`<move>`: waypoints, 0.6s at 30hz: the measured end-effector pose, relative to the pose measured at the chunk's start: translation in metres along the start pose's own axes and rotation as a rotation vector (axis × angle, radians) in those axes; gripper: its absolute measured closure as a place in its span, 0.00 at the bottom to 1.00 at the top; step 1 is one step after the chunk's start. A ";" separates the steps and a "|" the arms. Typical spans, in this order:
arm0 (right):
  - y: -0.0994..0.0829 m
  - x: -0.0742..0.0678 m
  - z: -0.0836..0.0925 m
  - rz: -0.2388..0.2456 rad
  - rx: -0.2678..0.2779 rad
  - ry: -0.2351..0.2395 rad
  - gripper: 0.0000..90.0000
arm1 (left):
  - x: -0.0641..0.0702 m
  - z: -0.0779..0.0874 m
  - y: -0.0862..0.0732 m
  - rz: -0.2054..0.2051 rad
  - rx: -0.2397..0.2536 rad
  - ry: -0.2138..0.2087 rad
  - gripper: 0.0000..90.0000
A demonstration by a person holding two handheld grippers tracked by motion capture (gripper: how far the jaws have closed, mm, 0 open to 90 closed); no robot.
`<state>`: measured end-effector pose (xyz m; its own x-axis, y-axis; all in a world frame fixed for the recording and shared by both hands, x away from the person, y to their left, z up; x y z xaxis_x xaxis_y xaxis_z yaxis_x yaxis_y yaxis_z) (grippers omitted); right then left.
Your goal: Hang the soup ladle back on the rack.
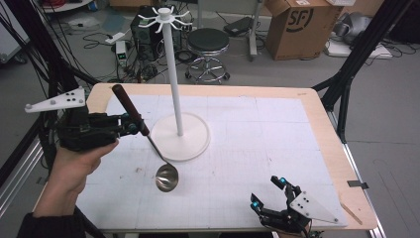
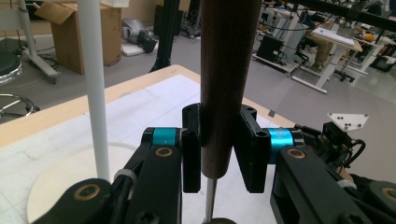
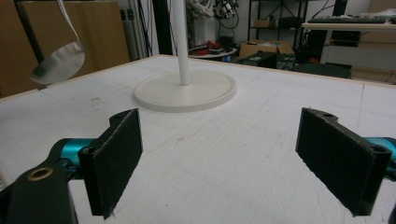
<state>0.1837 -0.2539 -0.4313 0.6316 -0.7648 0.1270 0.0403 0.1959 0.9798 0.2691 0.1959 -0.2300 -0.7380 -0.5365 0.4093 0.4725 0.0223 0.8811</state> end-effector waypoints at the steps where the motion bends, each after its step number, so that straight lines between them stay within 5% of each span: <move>1: 0.000 0.000 0.000 -0.001 0.000 -0.001 0.15 | 0.001 0.001 0.004 0.000 0.000 -0.003 0.82; 6: 0.000 0.000 0.000 -0.002 0.000 -0.001 0.15 | 0.005 0.002 0.024 0.010 -0.003 -0.022 0.82; 18: 0.000 0.001 0.001 -0.001 0.003 -0.003 0.15 | 0.002 0.000 0.062 0.014 -0.018 0.016 0.82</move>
<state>0.1838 -0.2554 -0.4311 0.6294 -0.7668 0.1260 0.0388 0.1929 0.9805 0.2972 0.1964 -0.1746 -0.7237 -0.5495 0.4176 0.4914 0.0146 0.8708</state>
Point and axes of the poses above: each handheld gripper's, and its own axes: z roughly backward along the jaws, y roughly out of its top, x roughly to its right, the point moved 2 cm from there along -z, roughly forward along the jaws, and after that the axes turned 11 degrees about z, right-handed, at the moved point
